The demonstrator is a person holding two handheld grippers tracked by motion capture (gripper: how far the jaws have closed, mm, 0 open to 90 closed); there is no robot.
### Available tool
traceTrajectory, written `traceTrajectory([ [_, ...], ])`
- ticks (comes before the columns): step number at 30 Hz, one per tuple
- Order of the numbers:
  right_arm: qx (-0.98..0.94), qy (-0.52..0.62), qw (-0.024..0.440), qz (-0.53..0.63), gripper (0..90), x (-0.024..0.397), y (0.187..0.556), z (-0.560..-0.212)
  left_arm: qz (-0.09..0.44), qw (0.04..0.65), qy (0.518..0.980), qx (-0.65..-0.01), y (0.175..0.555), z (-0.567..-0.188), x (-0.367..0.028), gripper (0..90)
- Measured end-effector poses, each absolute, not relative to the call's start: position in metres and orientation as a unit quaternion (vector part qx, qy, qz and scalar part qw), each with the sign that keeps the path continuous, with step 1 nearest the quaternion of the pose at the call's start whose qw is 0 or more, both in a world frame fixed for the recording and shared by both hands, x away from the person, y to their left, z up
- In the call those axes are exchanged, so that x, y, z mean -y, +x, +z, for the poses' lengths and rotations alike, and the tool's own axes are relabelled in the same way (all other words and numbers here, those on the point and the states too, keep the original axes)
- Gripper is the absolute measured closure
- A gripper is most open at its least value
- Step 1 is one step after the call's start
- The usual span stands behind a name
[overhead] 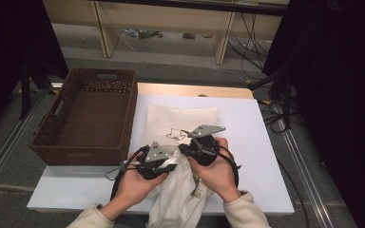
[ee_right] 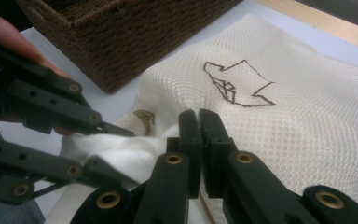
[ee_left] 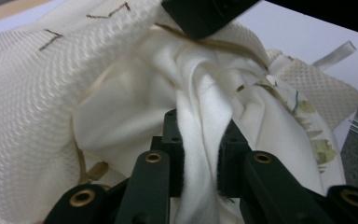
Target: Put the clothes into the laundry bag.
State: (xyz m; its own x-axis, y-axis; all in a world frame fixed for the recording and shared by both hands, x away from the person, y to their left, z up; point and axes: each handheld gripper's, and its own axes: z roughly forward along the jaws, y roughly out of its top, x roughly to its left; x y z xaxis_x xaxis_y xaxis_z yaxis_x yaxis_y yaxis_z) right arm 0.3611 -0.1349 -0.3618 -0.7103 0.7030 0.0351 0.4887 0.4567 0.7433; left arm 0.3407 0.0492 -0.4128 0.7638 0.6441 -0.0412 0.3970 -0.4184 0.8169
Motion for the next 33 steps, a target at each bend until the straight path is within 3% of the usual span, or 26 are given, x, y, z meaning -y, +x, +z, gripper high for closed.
traceTrajectory([
  [7,-0.851,0.328,0.143,0.385,89.7,0.131,0.361,-0.364,0.157,0.417,0.825,-0.347,0.369,-0.436,-0.047,78.1],
  [10,-0.849,0.338,0.137,0.383,89.7,0.130,0.360,-0.364,0.155,0.415,0.826,-0.348,0.373,-0.443,-0.049,74.3],
  [13,-0.843,0.355,0.130,0.383,89.6,0.133,0.361,-0.363,0.161,0.422,0.824,-0.343,0.367,-0.439,-0.052,55.2],
  [14,-0.842,0.341,0.152,0.390,89.6,0.134,0.363,-0.365,0.162,0.424,0.823,-0.341,0.365,-0.437,-0.053,48.4],
  [17,-0.848,0.339,0.138,0.385,89.6,0.136,0.363,-0.363,0.162,0.424,0.827,-0.331,0.355,-0.432,-0.060,31.3],
  [20,-0.847,0.340,0.138,0.385,89.6,0.136,0.363,-0.363,0.170,0.421,0.831,-0.321,0.344,-0.425,-0.068,26.9],
  [24,-0.843,0.353,0.136,0.383,89.5,0.136,0.362,-0.363,0.165,0.419,0.839,-0.304,0.337,-0.430,-0.077,27.9],
  [28,-0.842,0.357,0.130,0.384,89.5,0.134,0.362,-0.364,0.142,0.399,0.850,-0.314,0.338,-0.448,-0.077,36.5],
  [33,-0.845,0.350,0.130,0.382,89.5,0.134,0.363,-0.364,0.128,0.399,0.850,-0.319,0.341,-0.453,-0.064,67.1],
])
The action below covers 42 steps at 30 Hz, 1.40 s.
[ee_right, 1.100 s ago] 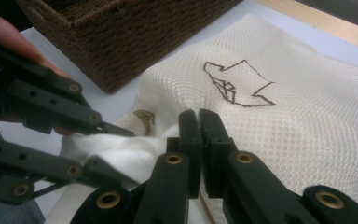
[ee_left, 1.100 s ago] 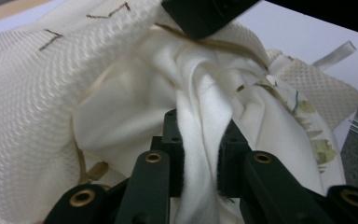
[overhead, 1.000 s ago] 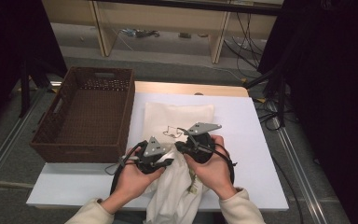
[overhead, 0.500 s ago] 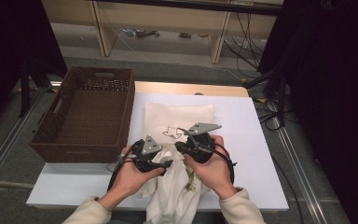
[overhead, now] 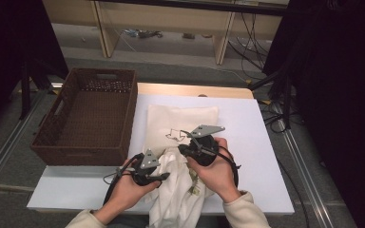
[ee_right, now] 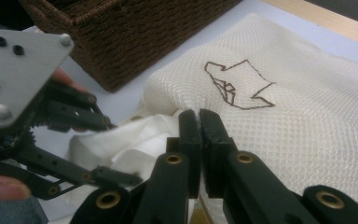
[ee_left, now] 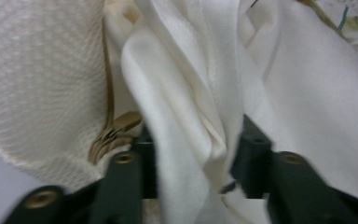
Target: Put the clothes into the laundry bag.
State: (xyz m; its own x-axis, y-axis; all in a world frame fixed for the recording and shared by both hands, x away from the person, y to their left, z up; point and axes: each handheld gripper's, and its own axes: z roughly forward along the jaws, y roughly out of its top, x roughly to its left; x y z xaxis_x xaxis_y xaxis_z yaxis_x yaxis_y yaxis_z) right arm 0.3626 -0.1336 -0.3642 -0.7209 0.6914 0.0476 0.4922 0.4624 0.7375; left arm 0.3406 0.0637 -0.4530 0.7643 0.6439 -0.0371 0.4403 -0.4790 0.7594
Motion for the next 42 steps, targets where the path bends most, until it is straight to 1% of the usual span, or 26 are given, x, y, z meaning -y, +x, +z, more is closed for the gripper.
traceTrajectory([
  [2,-0.845,0.350,0.135,0.380,89.5,0.133,0.362,-0.365,0.120,0.410,0.845,-0.323,0.340,-0.448,-0.060,76.3],
  [4,-0.844,0.351,0.138,0.380,89.5,0.133,0.362,-0.365,0.116,0.423,0.837,-0.327,0.338,-0.440,-0.057,79.1],
  [8,-0.844,0.352,0.135,0.381,89.5,0.132,0.361,-0.364,0.119,0.442,0.828,-0.324,0.336,-0.428,-0.049,80.4],
  [9,-0.849,0.336,0.142,0.381,89.5,0.132,0.362,-0.364,0.114,0.443,0.828,-0.325,0.337,-0.427,-0.047,80.4],
  [11,-0.844,0.355,0.133,0.380,89.5,0.131,0.359,-0.363,0.118,0.447,0.827,-0.321,0.340,-0.427,-0.044,80.5],
  [12,-0.848,0.340,0.139,0.382,89.5,0.131,0.360,-0.363,0.114,0.448,0.823,-0.331,0.342,-0.428,-0.042,80.5],
  [13,-0.843,0.360,0.130,0.378,89.5,0.130,0.357,-0.362,0.120,0.444,0.823,-0.332,0.344,-0.428,-0.041,80.5],
  [15,-0.847,0.345,0.135,0.381,89.6,0.131,0.359,-0.363,0.120,0.445,0.821,-0.336,0.350,-0.428,-0.040,80.6],
  [17,-0.843,0.353,0.132,0.383,89.6,0.131,0.358,-0.362,0.127,0.444,0.821,-0.335,0.356,-0.430,-0.038,80.6],
  [18,-0.843,0.354,0.133,0.383,89.6,0.131,0.358,-0.362,0.138,0.442,0.817,-0.343,0.360,-0.432,-0.037,80.7],
  [19,-0.843,0.353,0.134,0.384,89.6,0.131,0.358,-0.362,0.150,0.433,0.822,-0.337,0.365,-0.435,-0.038,80.7],
  [20,-0.842,0.358,0.129,0.383,89.6,0.131,0.357,-0.362,0.148,0.430,0.821,-0.346,0.369,-0.439,-0.039,80.7],
  [21,-0.844,0.351,0.133,0.383,89.6,0.132,0.358,-0.361,0.143,0.434,0.812,-0.363,0.372,-0.444,-0.038,80.6],
  [23,-0.845,0.349,0.133,0.383,89.5,0.132,0.358,-0.361,0.136,0.428,0.814,-0.367,0.376,-0.450,-0.039,80.1],
  [24,-0.843,0.353,0.131,0.384,89.5,0.132,0.358,-0.362,0.140,0.436,0.809,-0.370,0.375,-0.451,-0.039,79.5],
  [25,-0.847,0.343,0.134,0.384,89.6,0.133,0.360,-0.362,0.136,0.434,0.814,-0.360,0.373,-0.449,-0.041,78.0],
  [26,-0.847,0.344,0.135,0.383,89.5,0.133,0.360,-0.362,0.145,0.424,0.823,-0.348,0.372,-0.447,-0.044,74.2],
  [29,-0.844,0.346,0.135,0.386,89.5,0.134,0.361,-0.363,0.145,0.433,0.821,-0.343,0.365,-0.441,-0.050,53.1],
  [32,-0.844,0.348,0.133,0.386,89.5,0.136,0.362,-0.362,0.144,0.440,0.820,-0.336,0.354,-0.433,-0.058,38.6],
  [33,-0.840,0.358,0.124,0.388,89.5,0.135,0.361,-0.362,0.148,0.442,0.820,-0.334,0.350,-0.430,-0.060,35.4],
  [35,-0.841,0.354,0.132,0.386,89.5,0.136,0.361,-0.362,0.159,0.438,0.822,-0.327,0.341,-0.425,-0.065,32.2],
  [37,-0.840,0.361,0.130,0.384,89.5,0.136,0.361,-0.361,0.145,0.448,0.820,-0.325,0.335,-0.424,-0.067,30.8],
  [41,-0.845,0.341,0.139,0.388,89.5,0.137,0.364,-0.362,0.140,0.426,0.836,-0.316,0.334,-0.433,-0.063,30.3],
  [42,-0.841,0.354,0.131,0.388,89.5,0.135,0.362,-0.362,0.143,0.417,0.842,-0.311,0.336,-0.438,-0.062,31.0],
])
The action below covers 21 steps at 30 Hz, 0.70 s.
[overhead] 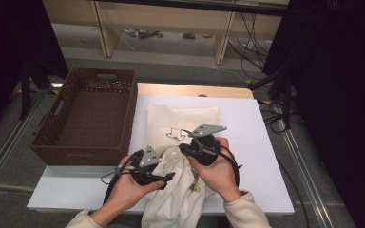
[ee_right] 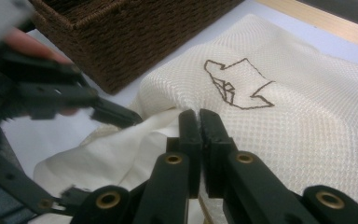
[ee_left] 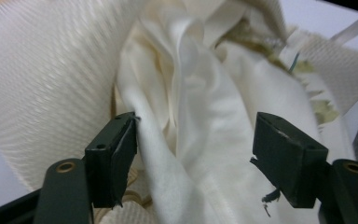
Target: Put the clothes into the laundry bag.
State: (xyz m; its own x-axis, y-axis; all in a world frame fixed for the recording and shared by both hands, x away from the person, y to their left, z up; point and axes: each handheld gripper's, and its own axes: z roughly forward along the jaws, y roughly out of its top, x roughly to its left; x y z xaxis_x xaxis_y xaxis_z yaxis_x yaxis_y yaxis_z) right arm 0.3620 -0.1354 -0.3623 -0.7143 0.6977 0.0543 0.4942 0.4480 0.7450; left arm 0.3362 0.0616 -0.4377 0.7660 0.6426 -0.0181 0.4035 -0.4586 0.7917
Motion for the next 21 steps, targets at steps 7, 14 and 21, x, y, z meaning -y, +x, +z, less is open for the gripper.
traceTrajectory([
  [7,-0.843,0.353,0.133,0.383,89.5,0.136,0.362,-0.363,0.140,0.403,0.853,-0.300,0.342,-0.455,-0.045,59.4],
  [14,-0.841,0.360,0.130,0.382,89.5,0.132,0.359,-0.363,0.121,0.425,0.838,-0.320,0.345,-0.444,-0.034,82.4],
  [21,-0.840,0.349,0.136,0.392,89.6,0.133,0.357,-0.358,0.141,0.462,0.810,-0.332,0.353,-0.422,-0.034,83.1],
])
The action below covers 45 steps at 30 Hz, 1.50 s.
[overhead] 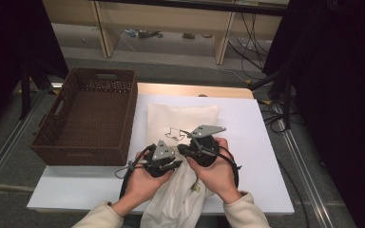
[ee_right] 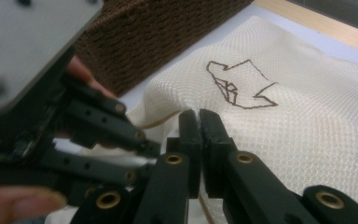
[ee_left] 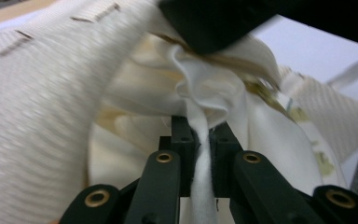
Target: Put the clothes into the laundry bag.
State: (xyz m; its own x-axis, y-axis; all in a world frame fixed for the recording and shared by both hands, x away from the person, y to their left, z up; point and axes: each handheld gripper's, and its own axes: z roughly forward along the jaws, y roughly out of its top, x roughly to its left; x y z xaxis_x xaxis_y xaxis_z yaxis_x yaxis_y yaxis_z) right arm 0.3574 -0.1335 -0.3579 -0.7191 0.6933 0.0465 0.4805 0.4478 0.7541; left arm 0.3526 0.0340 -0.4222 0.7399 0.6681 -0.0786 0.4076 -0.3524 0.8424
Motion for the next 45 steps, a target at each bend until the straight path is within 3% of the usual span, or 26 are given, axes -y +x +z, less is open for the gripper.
traceTrajectory([
  [11,-0.843,0.344,0.135,0.390,89.6,0.134,0.360,-0.361,0.150,0.429,0.824,-0.339,0.382,-0.446,-0.037,79.8],
  [16,-0.841,0.352,0.126,0.392,89.5,0.137,0.361,-0.360,0.153,0.453,0.810,-0.338,0.367,-0.435,-0.044,49.3],
  [19,-0.841,0.345,0.139,0.393,89.5,0.138,0.362,-0.360,0.139,0.453,0.818,-0.326,0.353,-0.430,-0.051,37.4],
  [25,-0.838,0.358,0.129,0.391,89.5,0.137,0.361,-0.359,0.145,0.451,0.826,-0.304,0.329,-0.428,-0.050,28.0],
  [30,-0.840,0.355,0.134,0.389,89.4,0.136,0.361,-0.360,0.152,0.424,0.845,-0.289,0.333,-0.442,-0.034,20.6],
  [34,-0.844,0.345,0.135,0.388,89.5,0.136,0.362,-0.360,0.155,0.401,0.856,-0.287,0.343,-0.456,-0.022,21.7],
  [38,-0.842,0.352,0.130,0.387,89.5,0.136,0.362,-0.361,0.164,0.395,0.857,-0.286,0.345,-0.465,-0.010,31.3],
  [42,-0.840,0.360,0.127,0.385,89.4,0.135,0.361,-0.361,0.179,0.401,0.847,-0.300,0.343,-0.467,-0.007,52.3],
  [45,-0.840,0.357,0.131,0.386,89.5,0.135,0.360,-0.360,0.150,0.396,0.857,-0.293,0.343,-0.466,-0.009,67.5],
])
